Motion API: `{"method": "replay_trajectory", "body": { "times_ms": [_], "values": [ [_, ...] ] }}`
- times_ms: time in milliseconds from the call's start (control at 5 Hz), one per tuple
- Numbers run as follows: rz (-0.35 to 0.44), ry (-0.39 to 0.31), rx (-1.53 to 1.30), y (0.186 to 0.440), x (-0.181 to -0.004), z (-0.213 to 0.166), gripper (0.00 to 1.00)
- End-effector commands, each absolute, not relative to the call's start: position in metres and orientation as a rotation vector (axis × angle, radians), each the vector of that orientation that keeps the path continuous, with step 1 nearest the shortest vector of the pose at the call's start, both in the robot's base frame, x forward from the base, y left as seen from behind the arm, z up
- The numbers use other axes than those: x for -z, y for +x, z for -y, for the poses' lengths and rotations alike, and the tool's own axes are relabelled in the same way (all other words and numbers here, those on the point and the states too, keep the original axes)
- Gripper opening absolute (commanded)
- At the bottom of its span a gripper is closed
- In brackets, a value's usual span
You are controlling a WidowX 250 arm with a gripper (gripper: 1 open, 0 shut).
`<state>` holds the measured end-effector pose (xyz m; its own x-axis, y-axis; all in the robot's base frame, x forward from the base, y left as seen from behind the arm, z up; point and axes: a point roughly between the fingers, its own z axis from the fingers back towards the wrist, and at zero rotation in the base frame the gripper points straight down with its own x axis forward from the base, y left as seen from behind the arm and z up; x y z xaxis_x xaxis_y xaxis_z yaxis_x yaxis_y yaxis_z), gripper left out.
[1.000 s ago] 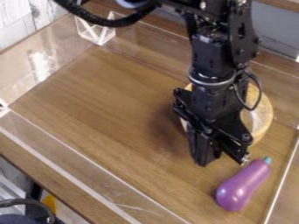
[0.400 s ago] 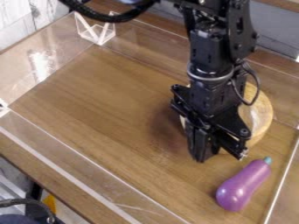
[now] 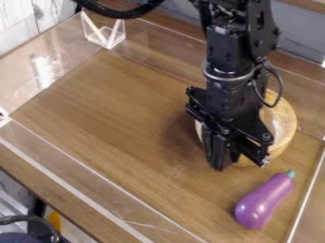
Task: Put the purple eggplant in the brown bowl
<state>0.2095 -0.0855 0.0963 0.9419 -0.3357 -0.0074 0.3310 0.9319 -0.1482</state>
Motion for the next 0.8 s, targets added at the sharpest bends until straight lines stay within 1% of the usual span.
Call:
{"method": "replay_trajectory", "body": {
  "times_ms": [0,600],
  "values": [
    [0.021,-0.152,0.327,0.2206,-0.1091,0.0831,0.00],
    [0.015,-0.149,0.308,0.2290,-0.1073,0.0778,0.00]
  ]
}}
